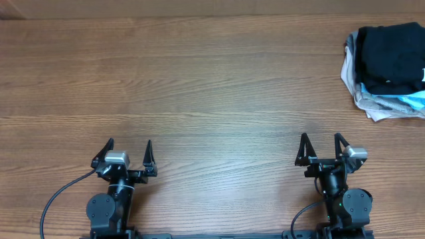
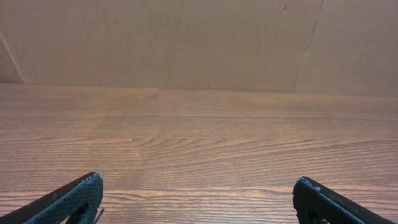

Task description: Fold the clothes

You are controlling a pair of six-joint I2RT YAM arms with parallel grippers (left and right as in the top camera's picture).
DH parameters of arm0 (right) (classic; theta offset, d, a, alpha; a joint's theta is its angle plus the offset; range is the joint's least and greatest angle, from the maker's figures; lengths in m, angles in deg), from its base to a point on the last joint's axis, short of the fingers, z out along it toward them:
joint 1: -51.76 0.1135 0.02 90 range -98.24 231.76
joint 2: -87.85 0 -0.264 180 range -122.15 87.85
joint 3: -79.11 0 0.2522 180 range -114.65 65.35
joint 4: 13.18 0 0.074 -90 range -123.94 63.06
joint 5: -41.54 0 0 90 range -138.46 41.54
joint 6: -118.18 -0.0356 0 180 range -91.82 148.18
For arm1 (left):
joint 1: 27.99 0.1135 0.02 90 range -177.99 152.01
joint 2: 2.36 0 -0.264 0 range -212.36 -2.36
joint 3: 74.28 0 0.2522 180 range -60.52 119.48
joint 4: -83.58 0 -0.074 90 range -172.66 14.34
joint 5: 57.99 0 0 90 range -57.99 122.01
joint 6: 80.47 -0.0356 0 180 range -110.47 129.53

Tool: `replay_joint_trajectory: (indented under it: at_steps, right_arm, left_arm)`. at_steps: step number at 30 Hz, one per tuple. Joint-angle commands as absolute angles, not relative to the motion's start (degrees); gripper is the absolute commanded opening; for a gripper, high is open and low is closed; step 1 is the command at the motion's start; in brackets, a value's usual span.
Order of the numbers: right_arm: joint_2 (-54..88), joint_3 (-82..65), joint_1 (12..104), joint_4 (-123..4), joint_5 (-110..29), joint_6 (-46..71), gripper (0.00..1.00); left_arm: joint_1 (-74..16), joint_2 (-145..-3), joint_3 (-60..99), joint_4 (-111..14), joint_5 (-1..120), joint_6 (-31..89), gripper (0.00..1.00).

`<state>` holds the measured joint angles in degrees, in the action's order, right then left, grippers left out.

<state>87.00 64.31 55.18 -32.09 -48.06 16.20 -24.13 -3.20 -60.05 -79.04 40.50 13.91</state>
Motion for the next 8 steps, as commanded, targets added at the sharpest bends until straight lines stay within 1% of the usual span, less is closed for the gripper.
replay_joint_trajectory:
  at_steps: [1,8]
  right_arm:
    - [87.68,64.90,55.51,-31.71,-48.62,15.96,1.00]
    - [87.68,64.90,55.51,-31.71,-48.62,15.93,1.00]
  left_arm:
    - [-24.26,-2.61,-60.25,-78.89,39.91,14.70,1.00]
    - [-24.26,-2.61,-60.25,-78.87,39.91,14.70,1.00]
